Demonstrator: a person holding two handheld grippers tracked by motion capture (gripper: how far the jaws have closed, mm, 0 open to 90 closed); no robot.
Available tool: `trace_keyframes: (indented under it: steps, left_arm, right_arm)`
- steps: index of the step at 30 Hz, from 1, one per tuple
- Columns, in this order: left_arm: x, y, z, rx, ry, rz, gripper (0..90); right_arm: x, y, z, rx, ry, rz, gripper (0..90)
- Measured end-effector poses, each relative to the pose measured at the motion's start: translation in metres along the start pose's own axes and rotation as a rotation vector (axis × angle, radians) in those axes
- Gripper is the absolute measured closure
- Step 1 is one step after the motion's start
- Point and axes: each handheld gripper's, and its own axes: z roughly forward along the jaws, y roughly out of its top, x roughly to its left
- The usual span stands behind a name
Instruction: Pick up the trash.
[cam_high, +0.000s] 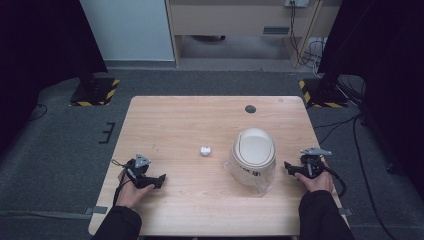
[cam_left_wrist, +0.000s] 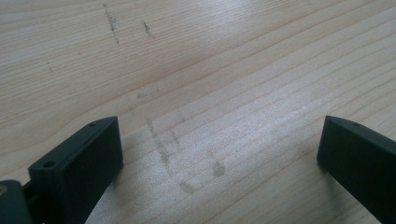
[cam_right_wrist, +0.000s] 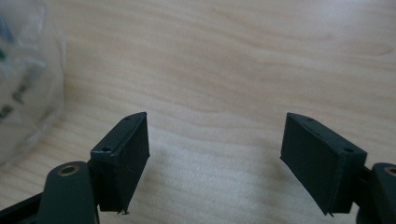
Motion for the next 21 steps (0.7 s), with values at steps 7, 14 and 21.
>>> trace_keyframes:
  steps: [7,14,21]
  left_arm:
    - [0.000,0.000,0.000,0.000,0.001,-0.002,0.0]
    - [0.000,0.000,0.000,0.000,0.001,-0.002,0.0]
    - [0.000,0.000,0.000,0.000,0.001,-0.002,0.0]
  right_arm:
    - [0.001,0.009,-0.013,-0.106,-0.003,0.037,21.2]
    - [0.003,0.018,-0.027,-0.169,0.017,0.049,20.2]
    - [0.005,0.027,-0.040,-0.242,0.033,0.081,19.4]
